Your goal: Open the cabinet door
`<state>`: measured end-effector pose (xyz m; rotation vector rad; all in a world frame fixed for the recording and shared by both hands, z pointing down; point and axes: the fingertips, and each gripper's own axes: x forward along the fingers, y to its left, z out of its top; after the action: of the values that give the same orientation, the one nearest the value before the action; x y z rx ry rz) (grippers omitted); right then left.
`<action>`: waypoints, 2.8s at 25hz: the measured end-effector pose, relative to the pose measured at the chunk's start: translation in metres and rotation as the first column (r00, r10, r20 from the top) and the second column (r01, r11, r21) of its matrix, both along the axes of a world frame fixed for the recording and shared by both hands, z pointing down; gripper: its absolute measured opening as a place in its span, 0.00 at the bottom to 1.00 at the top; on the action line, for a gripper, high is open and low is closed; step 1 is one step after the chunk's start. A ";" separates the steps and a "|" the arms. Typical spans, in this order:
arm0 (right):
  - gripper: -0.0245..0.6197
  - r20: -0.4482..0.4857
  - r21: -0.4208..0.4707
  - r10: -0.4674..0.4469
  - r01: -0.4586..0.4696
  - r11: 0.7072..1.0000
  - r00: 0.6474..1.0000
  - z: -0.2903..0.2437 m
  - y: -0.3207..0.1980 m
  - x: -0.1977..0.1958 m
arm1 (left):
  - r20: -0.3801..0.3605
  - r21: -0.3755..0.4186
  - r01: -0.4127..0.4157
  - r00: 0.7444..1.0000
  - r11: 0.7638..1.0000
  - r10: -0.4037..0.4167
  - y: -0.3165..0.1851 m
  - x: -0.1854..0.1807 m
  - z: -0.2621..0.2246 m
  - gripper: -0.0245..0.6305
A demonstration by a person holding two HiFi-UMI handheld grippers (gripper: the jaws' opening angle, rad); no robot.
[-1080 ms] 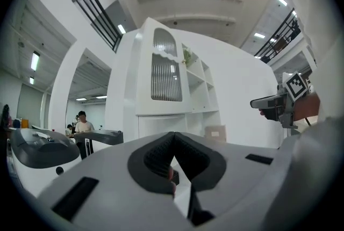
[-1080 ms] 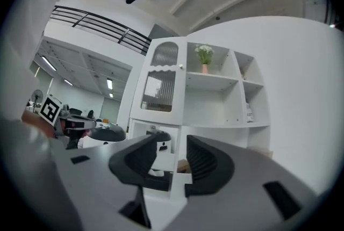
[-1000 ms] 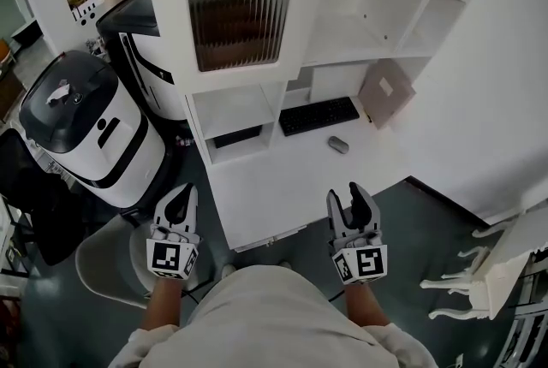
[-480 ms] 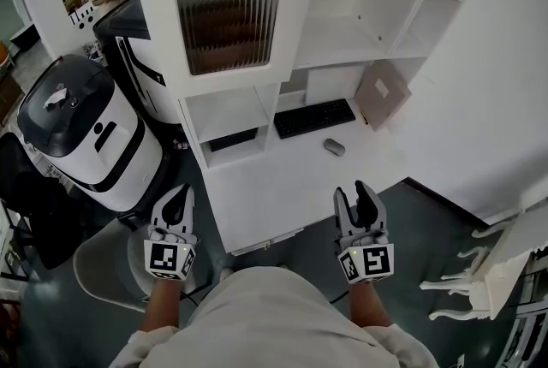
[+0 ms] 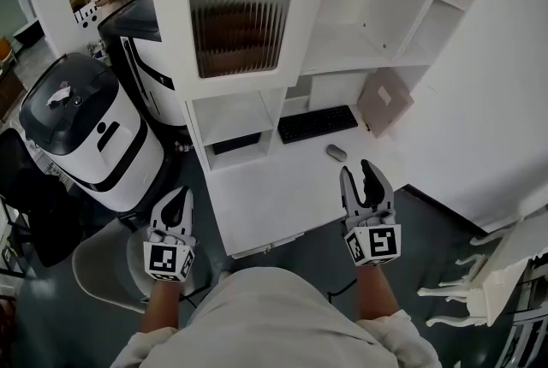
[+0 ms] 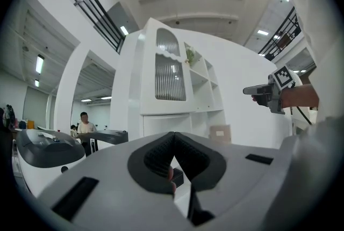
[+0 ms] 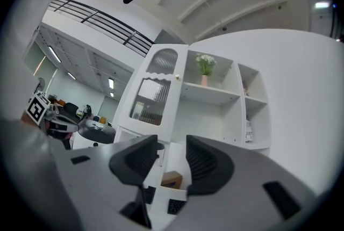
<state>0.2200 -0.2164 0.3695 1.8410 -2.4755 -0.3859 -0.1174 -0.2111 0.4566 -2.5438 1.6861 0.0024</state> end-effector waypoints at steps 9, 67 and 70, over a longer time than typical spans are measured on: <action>0.30 -0.079 0.111 -0.037 0.046 0.993 0.996 -0.055 -0.046 -0.016 | -0.005 -0.005 0.042 0.999 0.999 -0.042 0.003 -0.016 0.004 0.04; 0.26 -0.246 0.411 -0.056 0.157 0.898 0.968 -0.255 -0.214 -0.103 | -0.001 -0.045 0.338 0.941 0.940 -0.339 0.067 -0.102 0.021 0.04; 0.26 -0.256 0.410 -0.058 0.162 0.897 0.965 -0.260 -0.220 -0.108 | -0.002 -0.047 0.350 0.937 0.936 -0.351 0.070 -0.105 0.022 0.04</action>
<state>0.1122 -0.4361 0.1100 1.6479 -2.4735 -1.1694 -0.2220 -0.1414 0.4789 -2.2360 2.1420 -0.0486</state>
